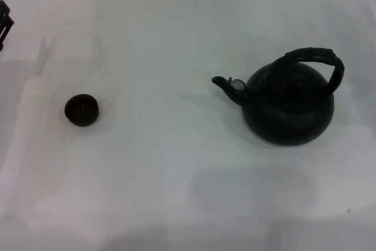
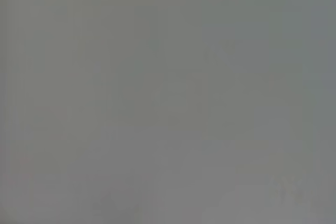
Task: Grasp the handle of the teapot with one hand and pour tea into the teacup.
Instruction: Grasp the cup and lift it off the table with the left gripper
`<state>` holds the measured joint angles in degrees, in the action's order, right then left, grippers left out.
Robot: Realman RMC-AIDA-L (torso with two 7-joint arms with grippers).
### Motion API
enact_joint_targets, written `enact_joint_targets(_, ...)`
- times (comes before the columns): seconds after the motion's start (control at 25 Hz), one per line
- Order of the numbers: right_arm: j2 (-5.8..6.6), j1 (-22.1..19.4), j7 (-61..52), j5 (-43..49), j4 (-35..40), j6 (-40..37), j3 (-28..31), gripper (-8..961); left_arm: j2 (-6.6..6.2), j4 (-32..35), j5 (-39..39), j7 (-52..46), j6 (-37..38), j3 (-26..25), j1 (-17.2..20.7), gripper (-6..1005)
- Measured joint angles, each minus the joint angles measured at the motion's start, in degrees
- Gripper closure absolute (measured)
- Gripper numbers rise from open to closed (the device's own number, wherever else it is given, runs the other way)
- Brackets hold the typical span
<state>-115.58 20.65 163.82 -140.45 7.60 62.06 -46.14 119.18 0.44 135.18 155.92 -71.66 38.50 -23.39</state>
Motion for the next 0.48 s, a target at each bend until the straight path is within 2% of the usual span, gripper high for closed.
enact_joint_targets(0.48,0.00,0.0,0.0,0.0,-0.7,0.0,0.0,110,0.00,-0.1,0.0,0.0,0.2,0.0,0.0,127)
